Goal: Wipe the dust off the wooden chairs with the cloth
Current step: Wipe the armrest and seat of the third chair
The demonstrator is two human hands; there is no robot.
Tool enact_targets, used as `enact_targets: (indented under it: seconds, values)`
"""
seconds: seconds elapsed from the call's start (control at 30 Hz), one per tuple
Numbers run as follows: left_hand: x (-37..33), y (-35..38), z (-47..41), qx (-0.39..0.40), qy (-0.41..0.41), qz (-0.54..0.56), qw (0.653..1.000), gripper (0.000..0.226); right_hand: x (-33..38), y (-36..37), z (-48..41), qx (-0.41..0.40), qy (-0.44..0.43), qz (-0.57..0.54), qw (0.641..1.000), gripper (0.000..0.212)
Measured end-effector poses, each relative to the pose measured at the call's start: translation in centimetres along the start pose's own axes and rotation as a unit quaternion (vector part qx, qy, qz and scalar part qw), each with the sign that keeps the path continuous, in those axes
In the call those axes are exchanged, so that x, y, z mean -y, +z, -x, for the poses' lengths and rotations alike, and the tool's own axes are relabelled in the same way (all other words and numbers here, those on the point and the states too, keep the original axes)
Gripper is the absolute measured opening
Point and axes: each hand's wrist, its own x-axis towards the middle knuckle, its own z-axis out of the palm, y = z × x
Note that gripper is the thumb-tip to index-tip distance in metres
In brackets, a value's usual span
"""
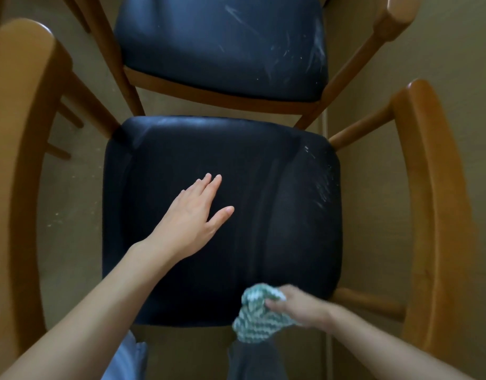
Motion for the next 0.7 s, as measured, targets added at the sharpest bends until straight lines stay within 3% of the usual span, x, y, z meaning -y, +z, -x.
enact_targets:
  seconds: [0.1, 0.2, 0.27, 0.4, 0.47, 0.57, 0.63, 0.7]
  values:
    - [0.3, 0.2, -0.6, 0.0, 0.002, -0.019, 1.0, 0.066, 5.0, -4.0, 0.8, -0.077, -0.068, -0.14, 0.985, 0.018]
    - [0.0, -0.2, -1.9, 0.004, 0.004, -0.039, 0.999, 0.067, 10.8, -9.6, 0.2, -0.196, -0.164, -0.277, 0.926, 0.016]
    - [-0.2, -0.7, -3.0, -0.002, 0.006, -0.04, 0.999, 0.067, 14.3, -13.2, -0.5, -0.276, -0.255, -0.3, 0.876, 0.013]
    - [-0.6, -1.2, -4.8, -0.013, 0.001, -0.038, 0.999, 0.066, 19.1, -19.9, -2.5, -0.444, -0.348, -0.185, 0.805, 0.02]
    - [-0.6, -1.0, -5.5, -0.01, -0.001, -0.036, 0.999, 0.066, 19.5, -22.0, -4.5, -0.481, -0.317, -0.072, 0.814, 0.032]
    - [-0.5, -0.2, -6.2, -0.009, 0.002, -0.032, 0.999, 0.064, 17.5, -22.8, -9.1, -0.431, -0.174, 0.103, 0.879, 0.044]
    - [-0.3, 0.3, -6.3, -0.009, 0.001, -0.027, 1.0, 0.063, 16.5, -21.6, -11.2, -0.443, -0.102, 0.191, 0.87, 0.049]
    - [-0.1, 0.8, -6.1, -0.004, -0.002, -0.024, 1.0, 0.063, 16.3, -20.5, -11.8, -0.499, -0.114, 0.183, 0.839, 0.047]
